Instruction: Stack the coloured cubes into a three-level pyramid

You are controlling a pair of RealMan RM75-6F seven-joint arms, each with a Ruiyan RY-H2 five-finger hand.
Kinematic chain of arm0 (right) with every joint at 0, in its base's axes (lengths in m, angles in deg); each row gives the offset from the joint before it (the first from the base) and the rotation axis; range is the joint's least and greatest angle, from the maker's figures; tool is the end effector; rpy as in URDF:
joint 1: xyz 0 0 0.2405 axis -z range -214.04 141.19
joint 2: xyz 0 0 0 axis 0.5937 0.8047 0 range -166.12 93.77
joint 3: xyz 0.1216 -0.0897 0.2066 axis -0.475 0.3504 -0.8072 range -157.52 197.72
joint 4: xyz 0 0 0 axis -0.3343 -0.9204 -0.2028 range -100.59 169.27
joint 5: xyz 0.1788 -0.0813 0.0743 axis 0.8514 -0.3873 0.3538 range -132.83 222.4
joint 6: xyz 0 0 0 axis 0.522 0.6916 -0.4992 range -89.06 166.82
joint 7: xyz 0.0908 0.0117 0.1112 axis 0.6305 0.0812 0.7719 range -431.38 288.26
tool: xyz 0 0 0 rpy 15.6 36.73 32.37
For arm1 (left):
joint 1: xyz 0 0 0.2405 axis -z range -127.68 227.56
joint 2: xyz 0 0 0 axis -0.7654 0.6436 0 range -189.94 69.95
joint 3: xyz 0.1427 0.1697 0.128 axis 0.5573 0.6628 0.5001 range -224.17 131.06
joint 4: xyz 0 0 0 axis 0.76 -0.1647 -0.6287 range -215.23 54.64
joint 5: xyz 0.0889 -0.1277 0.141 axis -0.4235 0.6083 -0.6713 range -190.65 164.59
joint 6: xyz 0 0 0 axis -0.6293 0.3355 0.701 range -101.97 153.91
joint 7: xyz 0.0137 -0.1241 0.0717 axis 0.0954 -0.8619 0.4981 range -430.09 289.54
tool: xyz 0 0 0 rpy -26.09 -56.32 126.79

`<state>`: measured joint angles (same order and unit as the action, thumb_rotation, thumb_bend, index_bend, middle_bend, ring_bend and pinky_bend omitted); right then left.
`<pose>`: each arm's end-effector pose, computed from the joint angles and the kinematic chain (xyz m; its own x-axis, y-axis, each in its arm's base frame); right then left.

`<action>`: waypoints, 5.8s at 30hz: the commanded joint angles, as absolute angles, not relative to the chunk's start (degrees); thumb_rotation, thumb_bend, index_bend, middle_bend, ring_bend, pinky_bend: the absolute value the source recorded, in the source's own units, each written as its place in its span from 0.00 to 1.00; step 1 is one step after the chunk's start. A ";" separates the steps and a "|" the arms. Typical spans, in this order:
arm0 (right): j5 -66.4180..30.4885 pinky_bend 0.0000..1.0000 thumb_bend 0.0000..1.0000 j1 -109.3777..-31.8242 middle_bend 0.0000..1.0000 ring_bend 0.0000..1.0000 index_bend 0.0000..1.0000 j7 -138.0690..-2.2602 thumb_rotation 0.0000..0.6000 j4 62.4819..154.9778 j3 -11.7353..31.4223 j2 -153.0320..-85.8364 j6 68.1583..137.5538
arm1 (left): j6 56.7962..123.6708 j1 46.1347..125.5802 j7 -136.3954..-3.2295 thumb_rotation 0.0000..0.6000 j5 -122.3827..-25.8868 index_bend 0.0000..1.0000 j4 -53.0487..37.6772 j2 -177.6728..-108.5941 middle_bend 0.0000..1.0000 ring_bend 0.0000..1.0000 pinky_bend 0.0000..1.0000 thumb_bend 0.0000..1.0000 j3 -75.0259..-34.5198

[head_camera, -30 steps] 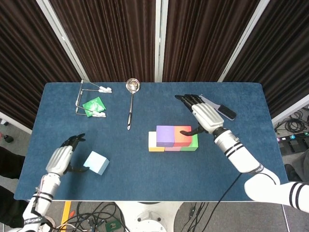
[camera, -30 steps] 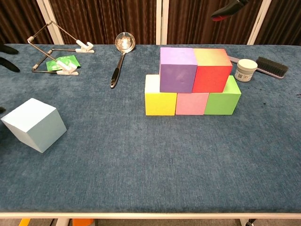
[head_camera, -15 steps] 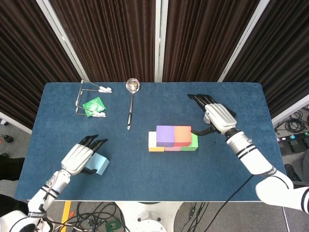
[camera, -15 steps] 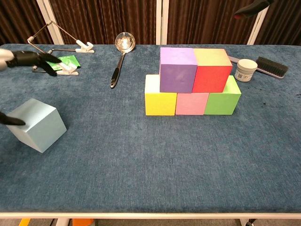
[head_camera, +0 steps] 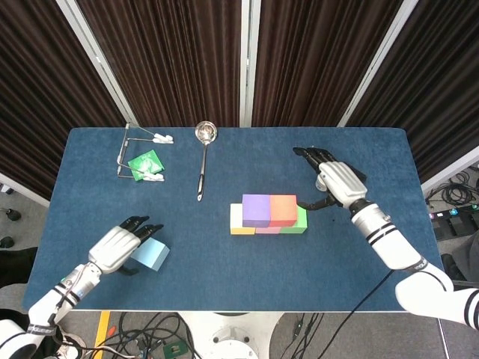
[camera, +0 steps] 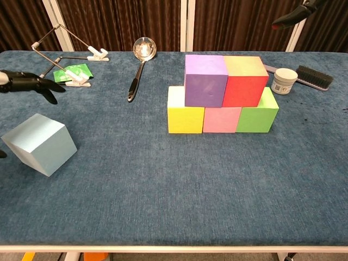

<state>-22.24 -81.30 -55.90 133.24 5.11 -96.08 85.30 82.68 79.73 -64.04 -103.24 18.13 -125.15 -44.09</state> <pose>-0.1281 -0.3723 0.1259 0.1156 -0.3513 0.9291 -0.9490 -0.3154 -0.0011 -0.2203 0.2505 0.0663 0.5756 0.3397 0.7438 0.7758 -0.5142 -0.3656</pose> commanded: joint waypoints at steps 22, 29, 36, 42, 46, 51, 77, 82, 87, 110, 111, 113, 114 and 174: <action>-24.39 0.00 0.05 -77.52 0.12 0.00 0.00 -49.13 1.00 132.92 4.25 -94.76 86.65 | 95.00 75.72 -73.66 1.00 -98.76 0.10 15.60 -128.66 0.48 0.08 0.16 0.17 -49.68; -25.87 0.00 0.05 -74.25 0.12 0.00 0.00 -45.10 1.00 133.14 3.36 -92.29 90.55 | 101.88 73.37 -85.92 1.00 -90.30 0.10 19.43 -129.25 0.50 0.11 0.16 0.16 -58.05; -26.80 0.00 0.05 -72.08 0.13 0.00 0.00 -40.54 1.00 133.36 2.27 -91.01 93.08 | 99.24 77.01 -96.99 1.00 -84.51 0.10 23.03 -133.93 0.51 0.12 0.15 0.14 -65.50; -25.95 0.00 0.04 -71.02 0.13 0.00 0.00 -39.22 1.00 133.77 0.25 -91.64 96.84 | 96.31 82.85 -98.94 1.00 -81.59 0.10 21.32 -143.04 0.52 0.13 0.15 0.14 -69.18; -25.74 0.00 0.04 -70.44 0.12 0.00 0.00 -37.13 1.00 134.74 -1.45 -91.67 98.97 | 94.25 87.10 -98.42 1.00 -79.80 0.10 17.78 -149.39 0.52 0.13 0.15 0.13 -70.95; -25.20 0.00 0.04 -70.39 0.13 0.00 0.00 -37.35 1.00 135.34 -2.22 -91.50 99.35 | 92.77 91.08 -98.30 1.00 -78.87 0.10 13.70 -154.61 0.52 0.13 0.15 0.13 -73.10; -26.70 0.00 0.04 -71.97 0.15 0.00 0.00 -33.93 1.00 131.37 -1.72 -92.57 93.62 | 92.80 101.13 -93.49 1.00 -75.51 0.10 -1.66 -175.32 0.52 0.13 0.12 0.12 -76.07; -26.86 0.00 0.04 -71.74 0.15 0.00 0.00 -33.56 1.00 131.22 -1.54 -92.69 93.77 | 92.04 101.27 -94.44 1.00 -74.30 0.10 -3.17 -177.01 0.52 0.13 0.12 0.12 -77.14; -26.44 0.00 0.04 -71.68 0.15 0.00 0.00 -33.39 1.00 130.16 -1.28 -93.04 93.38 | 91.71 100.82 -95.42 1.00 -74.33 0.10 -3.24 -177.78 0.52 0.13 0.12 0.12 -77.20; -26.69 0.00 0.04 -71.65 0.15 0.00 0.00 -32.26 1.00 126.31 -0.33 -95.34 92.59 | 89.24 101.80 -97.25 1.00 -77.14 0.10 -7.85 -180.88 0.52 0.13 0.12 0.12 -76.95; -26.70 0.00 0.04 -71.64 0.15 0.00 0.00 -32.14 1.00 126.20 -0.31 -95.38 92.55 | 89.09 101.78 -97.38 1.00 -77.18 0.10 -7.86 -180.89 0.52 0.13 0.12 0.12 -76.95; -26.75 0.00 0.04 -71.58 0.15 0.00 0.00 -31.81 1.00 126.02 -0.27 -95.44 92.46 | 89.02 101.80 -97.61 1.00 -77.49 0.10 -8.09 -181.02 0.52 0.13 0.12 0.12 -76.93; -26.81 0.00 0.04 -71.57 0.15 0.00 0.00 -31.77 1.00 125.91 -0.23 -95.46 92.43 | 88.97 101.82 -97.79 1.00 -77.66 0.10 -8.21 -181.07 0.52 0.13 0.12 0.12 -76.93; -30.07 0.00 0.04 -80.30 0.21 0.00 0.00 -42.21 1.00 134.99 2.61 -87.49 75.75 | 100.09 77.01 -99.31 1.00 -88.96 0.06 7.85 -144.83 0.09 0.01 0.11 0.05 -63.98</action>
<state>-30.87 -78.27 -40.06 133.89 2.43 -87.64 77.93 97.42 79.93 -100.89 -88.58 7.60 -147.74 -65.59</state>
